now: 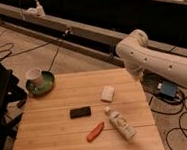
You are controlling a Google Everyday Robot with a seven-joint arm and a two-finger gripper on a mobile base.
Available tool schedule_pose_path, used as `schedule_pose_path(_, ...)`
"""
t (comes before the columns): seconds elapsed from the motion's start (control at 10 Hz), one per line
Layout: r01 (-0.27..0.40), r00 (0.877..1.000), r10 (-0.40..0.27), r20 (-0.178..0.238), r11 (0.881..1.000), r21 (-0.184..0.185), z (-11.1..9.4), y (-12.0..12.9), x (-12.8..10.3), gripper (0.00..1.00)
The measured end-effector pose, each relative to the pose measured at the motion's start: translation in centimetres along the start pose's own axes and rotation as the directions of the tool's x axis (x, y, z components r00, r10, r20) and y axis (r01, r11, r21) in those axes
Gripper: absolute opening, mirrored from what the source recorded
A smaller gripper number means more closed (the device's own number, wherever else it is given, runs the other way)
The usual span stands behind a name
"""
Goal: Move the arm in a circular motion
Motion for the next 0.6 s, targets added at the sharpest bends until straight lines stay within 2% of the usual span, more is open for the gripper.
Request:
schedule_pose_path(0.2,0.073,0.996,-0.073,0.046,0.997,0.008,-0.5,0.9,-3.0,0.0)
schedule_pose_path(0.3,0.109,0.991,-0.109,0.079,0.994,0.009,-0.8,2.3,-4.6,0.0)
schedule_pose_path(0.6,0.13,0.982,-0.125,0.144,0.991,-0.026,-0.9,7.6,-5.6,0.0)
